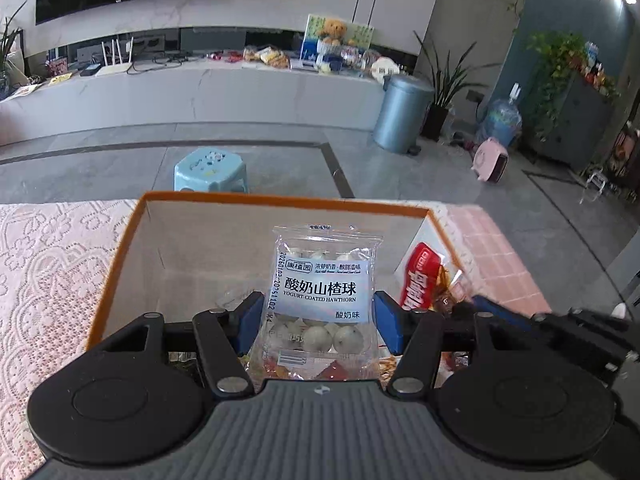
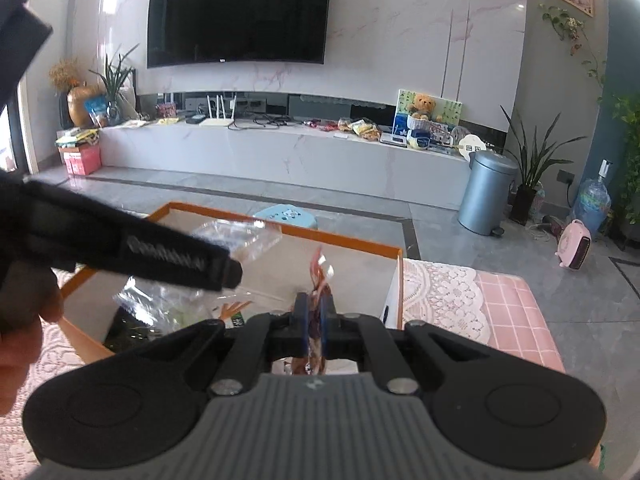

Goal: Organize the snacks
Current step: 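Lift both packets and carry them toward the orange box, then open both tools to drop the packets into the box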

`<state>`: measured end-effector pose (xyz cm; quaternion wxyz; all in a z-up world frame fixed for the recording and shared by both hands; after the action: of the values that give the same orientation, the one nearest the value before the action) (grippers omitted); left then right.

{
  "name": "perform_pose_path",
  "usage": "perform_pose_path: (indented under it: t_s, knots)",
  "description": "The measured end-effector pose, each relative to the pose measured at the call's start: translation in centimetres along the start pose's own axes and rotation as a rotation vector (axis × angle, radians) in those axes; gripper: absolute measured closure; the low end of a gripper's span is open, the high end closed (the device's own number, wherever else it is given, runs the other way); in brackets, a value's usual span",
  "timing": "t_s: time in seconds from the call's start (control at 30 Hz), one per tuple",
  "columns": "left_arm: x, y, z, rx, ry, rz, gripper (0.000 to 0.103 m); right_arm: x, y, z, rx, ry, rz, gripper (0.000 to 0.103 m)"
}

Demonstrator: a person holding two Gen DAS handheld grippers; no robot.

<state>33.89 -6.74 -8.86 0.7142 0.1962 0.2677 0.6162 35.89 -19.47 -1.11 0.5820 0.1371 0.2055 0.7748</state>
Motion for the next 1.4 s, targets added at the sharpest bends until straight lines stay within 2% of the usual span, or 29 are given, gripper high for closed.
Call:
perform_pose_path:
  t_s: [0.33, 0.67, 0.87, 1.0, 1.17, 1.23, 1.4]
  knots:
    - [1.3, -2.5, -0.8, 0.051, -0.019, 0.033, 0.036, -1.1, -2.4, 0.9, -0.005, -0.019, -0.055, 0.103]
    - [1.8, -4.4, -2.3, 0.147, -0.04, 0.055, 0.035, 0.0, -6.4, -2.9, 0.166, 0.04, -0.043, 0.103]
    - [2.1, -4.8, -2.8, 0.187, -0.05, 0.059, 0.034, 0.4, -6.7, -3.6, 0.201, 0.055, -0.038, 0.102]
    - [2.3, -4.7, -3.1, 0.209, -0.047, 0.062, 0.032, 0.4, -6.2, -3.4, 0.194, 0.079, -0.055, 0.095]
    - [2.3, -3.8, -2.9, 0.194, -0.034, 0.046, 0.023, 0.2, -5.5, -3.0, 0.192, 0.08, -0.06, 0.087]
    - [2.4, -3.2, -2.4, 0.177, -0.029, 0.052, 0.02, 0.2, -5.2, -2.8, 0.187, 0.078, -0.066, 0.073]
    - [2.7, -1.3, -1.5, 0.14, -0.008, 0.054, 0.018, -0.2, -3.6, -1.6, 0.154, 0.053, -0.087, 0.053]
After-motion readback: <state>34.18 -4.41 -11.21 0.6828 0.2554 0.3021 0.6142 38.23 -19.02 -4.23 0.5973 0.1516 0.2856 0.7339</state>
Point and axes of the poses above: each gripper's, at about its wrist camera, not at the fingertips, and y roughly against the way its jaws point, x to its left, z to its top, the point moved 9 cm from there along -y, roughly the way its jaws point, and after that the axes turned 7 degrees about -x, right-handed, at the moved point
